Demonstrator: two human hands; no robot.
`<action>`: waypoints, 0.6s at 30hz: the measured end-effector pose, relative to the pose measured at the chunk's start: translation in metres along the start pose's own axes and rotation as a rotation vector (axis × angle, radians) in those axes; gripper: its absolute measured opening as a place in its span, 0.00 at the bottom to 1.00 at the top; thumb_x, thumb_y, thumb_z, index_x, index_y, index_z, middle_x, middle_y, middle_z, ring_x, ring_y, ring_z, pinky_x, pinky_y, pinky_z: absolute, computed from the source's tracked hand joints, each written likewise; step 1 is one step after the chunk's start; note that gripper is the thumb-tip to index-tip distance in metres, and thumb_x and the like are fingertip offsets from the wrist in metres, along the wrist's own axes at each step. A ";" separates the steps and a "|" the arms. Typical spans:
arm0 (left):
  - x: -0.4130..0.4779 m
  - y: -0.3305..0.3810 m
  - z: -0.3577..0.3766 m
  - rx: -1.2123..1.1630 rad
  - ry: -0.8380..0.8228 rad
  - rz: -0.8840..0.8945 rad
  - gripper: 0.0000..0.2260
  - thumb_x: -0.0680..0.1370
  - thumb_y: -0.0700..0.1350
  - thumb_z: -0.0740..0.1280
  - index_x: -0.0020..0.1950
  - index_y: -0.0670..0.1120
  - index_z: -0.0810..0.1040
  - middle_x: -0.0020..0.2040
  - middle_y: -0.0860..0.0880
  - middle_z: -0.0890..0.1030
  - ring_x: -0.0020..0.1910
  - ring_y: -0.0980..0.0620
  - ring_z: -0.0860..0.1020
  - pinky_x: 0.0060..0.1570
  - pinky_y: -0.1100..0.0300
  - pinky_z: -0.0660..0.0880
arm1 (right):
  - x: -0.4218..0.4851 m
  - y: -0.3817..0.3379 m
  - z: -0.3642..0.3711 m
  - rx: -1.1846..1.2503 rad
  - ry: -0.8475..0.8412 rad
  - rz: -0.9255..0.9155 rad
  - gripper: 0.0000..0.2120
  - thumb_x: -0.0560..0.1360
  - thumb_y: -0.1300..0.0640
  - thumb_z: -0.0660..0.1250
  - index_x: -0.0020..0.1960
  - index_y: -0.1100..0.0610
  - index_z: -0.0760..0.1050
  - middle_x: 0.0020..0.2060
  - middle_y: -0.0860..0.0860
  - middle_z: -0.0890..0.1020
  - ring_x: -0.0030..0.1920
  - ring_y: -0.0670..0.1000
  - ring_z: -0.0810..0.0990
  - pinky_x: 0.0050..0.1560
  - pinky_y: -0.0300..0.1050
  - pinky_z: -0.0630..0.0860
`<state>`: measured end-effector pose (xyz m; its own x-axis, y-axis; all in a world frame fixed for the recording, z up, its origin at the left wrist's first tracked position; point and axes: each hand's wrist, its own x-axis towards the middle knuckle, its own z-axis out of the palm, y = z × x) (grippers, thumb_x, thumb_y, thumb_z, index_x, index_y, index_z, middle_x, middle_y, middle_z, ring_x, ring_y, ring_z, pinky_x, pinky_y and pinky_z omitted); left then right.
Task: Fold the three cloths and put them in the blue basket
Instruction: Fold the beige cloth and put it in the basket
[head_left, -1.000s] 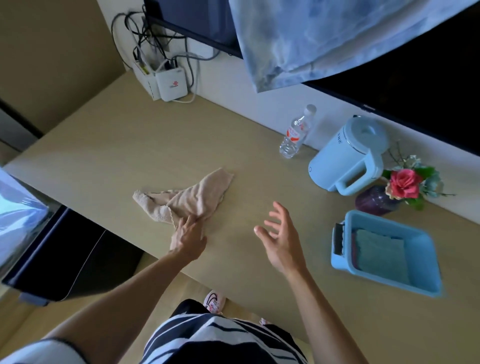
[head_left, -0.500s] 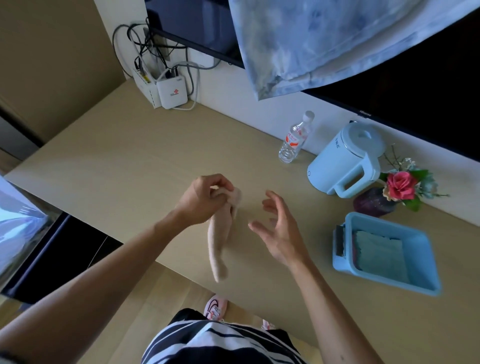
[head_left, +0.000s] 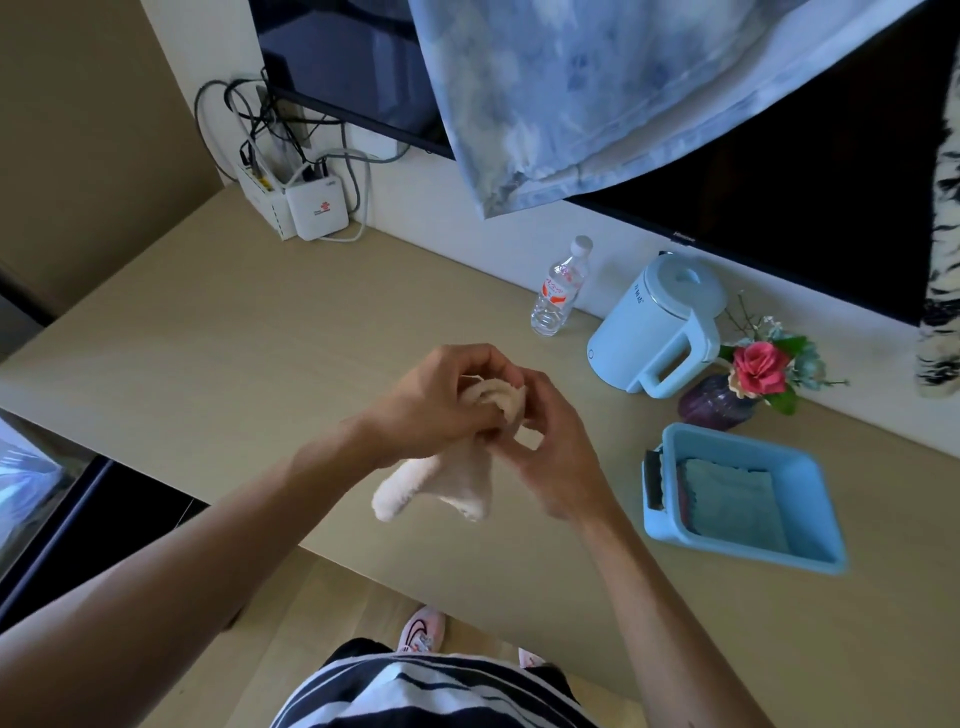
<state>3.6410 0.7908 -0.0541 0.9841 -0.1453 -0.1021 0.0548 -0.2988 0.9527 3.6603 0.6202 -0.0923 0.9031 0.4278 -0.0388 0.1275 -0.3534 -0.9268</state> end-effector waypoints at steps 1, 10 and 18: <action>0.002 0.001 0.002 0.112 0.048 0.023 0.11 0.71 0.35 0.69 0.49 0.48 0.81 0.44 0.50 0.86 0.44 0.52 0.84 0.44 0.55 0.82 | 0.000 -0.003 -0.001 0.017 0.028 -0.018 0.16 0.73 0.62 0.72 0.57 0.49 0.76 0.48 0.45 0.85 0.52 0.48 0.83 0.58 0.53 0.79; 0.011 0.012 0.002 0.532 0.192 0.168 0.17 0.79 0.51 0.63 0.33 0.43 0.67 0.26 0.46 0.68 0.30 0.46 0.68 0.28 0.59 0.63 | 0.000 -0.006 -0.012 -0.063 0.268 -0.026 0.14 0.70 0.71 0.61 0.42 0.53 0.76 0.33 0.46 0.81 0.36 0.45 0.79 0.38 0.32 0.72; 0.017 0.018 -0.021 0.628 0.088 0.281 0.07 0.79 0.39 0.63 0.47 0.42 0.81 0.34 0.50 0.78 0.34 0.49 0.75 0.35 0.71 0.68 | -0.002 0.008 -0.040 -0.204 0.284 -0.007 0.13 0.71 0.70 0.62 0.44 0.53 0.78 0.36 0.44 0.83 0.40 0.42 0.80 0.40 0.28 0.71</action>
<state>3.6623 0.8032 -0.0330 0.9583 -0.2276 0.1728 -0.2858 -0.7545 0.5908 3.6759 0.5834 -0.0845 0.9762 0.1925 0.0996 0.1879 -0.5224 -0.8317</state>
